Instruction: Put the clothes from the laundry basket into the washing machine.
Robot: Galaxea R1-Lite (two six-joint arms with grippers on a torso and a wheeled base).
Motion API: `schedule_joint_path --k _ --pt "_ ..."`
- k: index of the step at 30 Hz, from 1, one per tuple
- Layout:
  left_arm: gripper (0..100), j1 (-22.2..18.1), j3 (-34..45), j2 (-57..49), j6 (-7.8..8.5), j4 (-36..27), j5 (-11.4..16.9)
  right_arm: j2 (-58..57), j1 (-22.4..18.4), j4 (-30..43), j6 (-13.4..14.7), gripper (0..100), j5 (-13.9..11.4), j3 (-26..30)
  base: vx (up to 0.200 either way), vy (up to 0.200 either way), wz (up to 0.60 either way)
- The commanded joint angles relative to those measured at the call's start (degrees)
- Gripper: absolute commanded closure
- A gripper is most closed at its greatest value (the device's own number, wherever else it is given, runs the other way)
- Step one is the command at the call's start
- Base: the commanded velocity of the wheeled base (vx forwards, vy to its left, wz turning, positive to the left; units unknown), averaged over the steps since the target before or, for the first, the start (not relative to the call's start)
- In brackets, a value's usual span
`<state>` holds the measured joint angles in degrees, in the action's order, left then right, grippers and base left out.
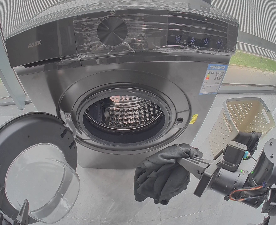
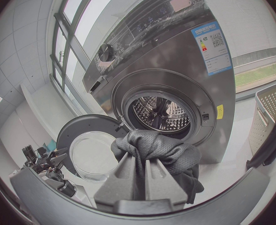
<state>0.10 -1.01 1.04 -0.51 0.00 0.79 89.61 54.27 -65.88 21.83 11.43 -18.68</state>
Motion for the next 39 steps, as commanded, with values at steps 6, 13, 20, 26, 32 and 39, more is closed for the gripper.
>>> schedule_joint_path --k 6,13,20,26,32,39 --pt "0 -0.01 1.01 -1.04 -0.02 0.0 0.0 1.0 0.31 -1.18 -0.3 100 -0.01 1.63 0.0 0.0 0.0" --pt "0 -0.01 1.01 -1.04 -0.02 0.0 0.0 1.44 0.22 -1.27 0.14 100 -0.18 2.24 0.0 0.0 0.0" --pt "0 0.08 0.75 0.28 -1.07 -0.35 -0.09 1.09 0.22 -1.18 -0.12 100 -0.1 2.42 0.0 0.0 0.0" --pt "0 -0.1 1.01 -0.95 0.07 0.0 -0.09 0.65 0.04 -1.18 -0.12 100 -0.01 3.3 0.0 0.0 0.0" --pt "0 -0.19 1.01 -1.04 0.07 0.09 0.0 0.83 0.22 -1.18 -0.21 100 -0.1 3.73 0.0 0.0 0.0" --pt "0 3.68 -16.21 11.36 0.07 4.75 8.52 3.64 0.48 -1.27 -0.65 100 -0.01 -0.48 0.0 0.0 0.0"
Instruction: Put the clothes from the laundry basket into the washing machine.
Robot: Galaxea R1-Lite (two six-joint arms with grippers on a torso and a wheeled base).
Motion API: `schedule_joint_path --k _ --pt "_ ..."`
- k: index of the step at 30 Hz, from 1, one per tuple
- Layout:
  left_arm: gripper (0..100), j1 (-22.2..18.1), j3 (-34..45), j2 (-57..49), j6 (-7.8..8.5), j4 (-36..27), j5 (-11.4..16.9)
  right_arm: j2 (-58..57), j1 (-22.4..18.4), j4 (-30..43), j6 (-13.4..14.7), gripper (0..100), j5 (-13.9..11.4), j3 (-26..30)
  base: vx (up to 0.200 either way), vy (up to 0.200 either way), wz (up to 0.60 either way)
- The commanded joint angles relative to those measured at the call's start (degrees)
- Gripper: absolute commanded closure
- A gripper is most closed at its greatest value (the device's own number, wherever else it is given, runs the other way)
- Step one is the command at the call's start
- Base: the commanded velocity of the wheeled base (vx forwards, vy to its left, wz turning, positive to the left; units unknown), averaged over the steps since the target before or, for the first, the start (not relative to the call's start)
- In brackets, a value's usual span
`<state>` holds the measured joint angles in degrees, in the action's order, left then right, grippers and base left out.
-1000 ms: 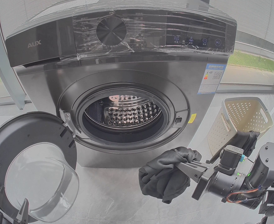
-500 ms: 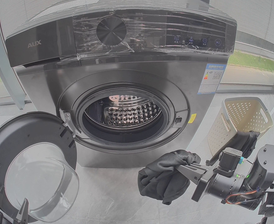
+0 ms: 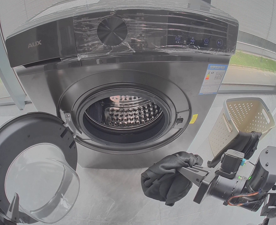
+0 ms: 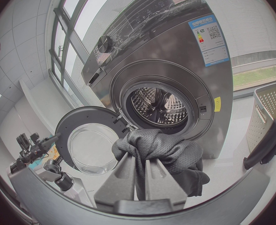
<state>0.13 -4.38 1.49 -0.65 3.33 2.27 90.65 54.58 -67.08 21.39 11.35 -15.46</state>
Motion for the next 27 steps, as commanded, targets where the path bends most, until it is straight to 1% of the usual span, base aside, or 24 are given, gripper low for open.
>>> schedule_joint_path --k 1,2,3,4,5,6,7,8,9,10,11,13,15,17,18,19,21,22,23,24,25,26,27 --pt "0 4.88 -13.11 12.22 0.12 0.36 9.6 3.57 0.27 -0.06 -0.12 100 0.16 -5.02 0.0 0.0 0.0" --pt "0 5.05 -13.11 12.4 0.12 0.19 10.04 3.75 0.27 -0.06 -0.12 100 0.16 -5.2 0.0 0.0 0.0" --pt "0 6.81 -13.55 17.41 -0.32 -0.87 13.9 5.94 0.18 -0.24 0.05 100 0.43 -8.36 0.0 0.0 0.0" --pt "0 7.07 -13.55 18.73 -0.32 -0.87 14.61 6.38 0.18 -0.24 0.14 100 0.52 -9.06 0.0 0.0 0.0" --pt "0 7.34 -13.82 22.24 -0.32 -0.6 16.54 7.7 0.09 -0.68 0.14 100 0.87 -11.17 0.0 0.0 0.0" --pt "0 7.34 -13.82 22.24 -0.32 -0.6 16.54 7.7 0.09 -0.68 0.14 100 0.87 -11.17 0.0 0.0 0.0" --pt "0 7.78 -14.87 27.52 -0.06 0.1 19.35 9.9 0.18 -2.09 0.14 100 0.87 -14.6 0.0 0.0 0.0" --pt "0 8.57 -15.49 30.86 0.12 0.63 21.64 11.39 0.09 -2.88 0.14 100 0.87 -16.62 0.0 0.0 0.0" --pt "0 8.74 -15.66 32.0 0.29 0.89 22.43 11.92 0.09 -3.05 0.14 100 0.87 -17.24 0.0 0.0 0.0" --pt "0 9.53 -15.93 34.46 0.29 1.86 24.1 12.8 0.18 -3.4 0.14 100 0.78 -18.38 0.0 0.0 0.0" --pt "0 11.12 -16.01 37.71 0.21 4.14 25.33 13.68 0.09 -3.4 0.14 100 0.6 -19.79 0.0 0.0 0.0" --pt "0 13.31 -16.01 41.49 -0.06 7.22 25.51 14.38 0.09 -3.4 0.14 100 0.6 -21.19 0.0 0.0 0.0" --pt "0 16.04 -16.01 47.73 -0.32 12.32 25.42 15.7 -0.17 -3.67 0.14 100 0.69 -22.95 0.0 0.0 0.0" --pt "0 17.62 -15.57 51.51 -0.32 16.01 25.33 16.49 -0.52 -4.37 0.14 100 0.87 -23.57 0.0 0.0 0.0" --pt "0 18.15 -15.57 52.39 -0.32 16.71 25.24 16.75 -0.52 -4.46 0.14 100 0.87 -23.65 0.0 0.0 0.0" --pt "0 20.87 -15.49 56.17 -0.32 19.0 24.98 18.16 -0.7 -5.16 0.14 100 1.04 -24.18 0.0 0.0 0.0" --pt "0 22.28 -15.66 58.1 -0.32 19.44 24.8 18.69 -0.79 -5.34 0.14 100 1.13 -24.27 0.0 0.0 0.0" --pt "0 22.72 -15.66 58.98 -0.32 19.52 24.36 18.86 -0.79 -5.42 0.23 100 1.22 -24.44 0.0 0.0 0.0" --pt "0 23.68 -15.75 61.62 -0.14 20.05 22.69 19.04 -0.88 -5.51 0.14 100 1.66 -24.71 0.0 0.0 0.0" --pt "0 23.68 -15.75 61.62 -0.14 20.05 22.69 19.04 -0.88 -5.51 0.14 100 1.66 -24.71 0.0 0.0 0.0" --pt "0 25.09 -16.1 64.52 -0.32 21.28 21.02 19.13 -0.96 -5.51 0.14 100 2.89 -25.5 0.0 0.0 0.0" --pt "0 25.97 -16.19 67.68 -0.23 23.65 20.14 19.3 -1.14 -5.42 0.14 100 3.59 -26.11 0.0 0.0 0.0" --pt "0 26.06 -16.19 67.95 -0.23 23.83 20.14 19.3 -1.23 -5.42 0.14 100 3.59 -26.11 0.0 0.0 0.0"
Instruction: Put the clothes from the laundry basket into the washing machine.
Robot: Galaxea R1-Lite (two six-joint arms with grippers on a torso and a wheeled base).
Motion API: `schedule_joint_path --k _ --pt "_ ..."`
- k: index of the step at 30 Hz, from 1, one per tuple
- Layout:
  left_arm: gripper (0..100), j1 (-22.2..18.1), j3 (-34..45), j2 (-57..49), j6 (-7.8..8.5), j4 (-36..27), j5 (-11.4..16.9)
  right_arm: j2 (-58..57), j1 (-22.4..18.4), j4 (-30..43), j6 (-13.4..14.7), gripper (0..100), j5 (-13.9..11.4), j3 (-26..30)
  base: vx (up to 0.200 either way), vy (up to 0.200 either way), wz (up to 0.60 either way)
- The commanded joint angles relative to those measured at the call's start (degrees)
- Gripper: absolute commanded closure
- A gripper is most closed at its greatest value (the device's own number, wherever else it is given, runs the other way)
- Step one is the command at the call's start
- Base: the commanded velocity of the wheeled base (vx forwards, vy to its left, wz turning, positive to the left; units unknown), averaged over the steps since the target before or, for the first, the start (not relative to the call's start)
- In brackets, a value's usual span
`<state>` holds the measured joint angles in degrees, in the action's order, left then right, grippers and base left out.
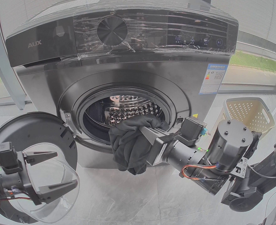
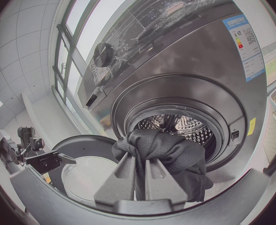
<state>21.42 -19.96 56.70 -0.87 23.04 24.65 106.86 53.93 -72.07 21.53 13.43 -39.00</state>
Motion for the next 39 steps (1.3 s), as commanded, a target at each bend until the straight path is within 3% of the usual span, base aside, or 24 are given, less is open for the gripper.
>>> schedule_joint_path --k 1,17,30,39 --pt "0 5.3 -0.61 15.02 -0.01 6.32 -2.5 2.91 -0.58 -0.35 0.0 100 1.6 -2.66 0.0 0.0 0.0" --pt "0 12.33 -4.39 30.4 -0.28 11.76 -3.56 2.3 -0.58 -0.35 0.0 100 1.86 -1.96 0.0 0.0 0.0" --pt "0 15.23 -7.2 39.63 -1.95 20.99 -3.29 2.3 -0.58 -0.44 0.0 100 1.86 -1.78 0.0 0.0 0.0" --pt "0 16.2 -10.01 43.41 -2.56 21.96 -3.2 2.39 -0.49 -0.53 0.0 100 1.95 -1.7 0.0 0.0 0.0"
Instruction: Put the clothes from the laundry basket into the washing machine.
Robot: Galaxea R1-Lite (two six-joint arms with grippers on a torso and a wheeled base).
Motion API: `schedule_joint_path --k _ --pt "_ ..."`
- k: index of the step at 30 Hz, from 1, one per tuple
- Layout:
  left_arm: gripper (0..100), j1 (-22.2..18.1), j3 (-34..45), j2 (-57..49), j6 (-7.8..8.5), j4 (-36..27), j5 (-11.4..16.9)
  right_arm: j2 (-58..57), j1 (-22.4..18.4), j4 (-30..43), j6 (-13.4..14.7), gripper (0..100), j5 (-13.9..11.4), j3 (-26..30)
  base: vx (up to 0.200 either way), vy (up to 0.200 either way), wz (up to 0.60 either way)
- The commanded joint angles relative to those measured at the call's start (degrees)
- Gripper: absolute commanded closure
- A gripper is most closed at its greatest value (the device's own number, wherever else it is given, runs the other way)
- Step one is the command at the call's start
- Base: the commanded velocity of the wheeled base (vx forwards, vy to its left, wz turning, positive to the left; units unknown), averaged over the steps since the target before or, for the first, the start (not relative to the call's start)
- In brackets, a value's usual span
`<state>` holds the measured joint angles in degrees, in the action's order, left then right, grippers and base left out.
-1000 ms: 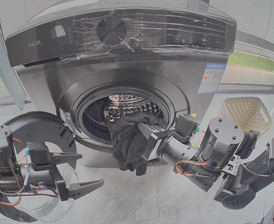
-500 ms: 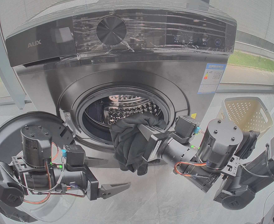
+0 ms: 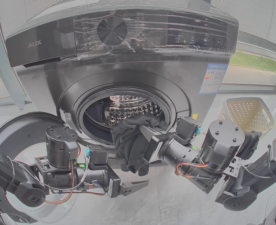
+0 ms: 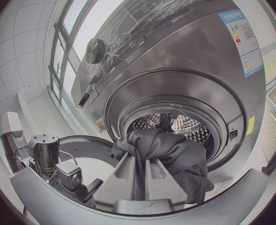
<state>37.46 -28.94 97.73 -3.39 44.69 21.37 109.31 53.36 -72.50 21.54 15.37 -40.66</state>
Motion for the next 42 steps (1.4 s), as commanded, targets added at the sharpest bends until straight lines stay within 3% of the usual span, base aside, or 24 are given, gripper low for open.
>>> schedule_joint_path --k 1,8,16,17,23,31,42 --pt "0 0.24 -1.29 2.99 -0.04 0.66 0.08 -0.06 0.08 -0.1 -0.01 100 0.01 0.05 0.0 0.0 0.0" --pt "0 0.68 -1.82 5.63 -0.04 3.39 -0.19 -0.15 0.08 -0.1 -0.01 100 0.1 0.67 0.0 0.0 0.0" --pt "0 1.03 -4.11 8.44 -1.18 5.85 -3.79 -0.15 0.17 -0.28 -0.01 100 0.01 0.93 0.0 0.0 0.0" --pt "100 1.03 -4.37 8.97 -1.36 6.02 -4.32 -0.15 0.26 -0.63 -0.01 100 0.01 1.02 0.0 0.0 0.0" --pt "100 0.95 -5.16 10.81 -2.68 8.75 -5.73 -0.06 0.34 -1.33 -0.01 100 0.01 1.1 0.0 0.0 0.0" --pt "100 1.21 -4.37 8.79 -2.68 10.5 -5.9 0.11 -0.1 -1.24 -0.01 100 0.01 1.63 0.0 0.0 0.0" --pt "100 4.64 3.89 -1.23 -2.76 10.59 -5.37 1.34 -0.71 -2.74 -0.01 100 -0.69 2.86 0.0 0.0 0.0"
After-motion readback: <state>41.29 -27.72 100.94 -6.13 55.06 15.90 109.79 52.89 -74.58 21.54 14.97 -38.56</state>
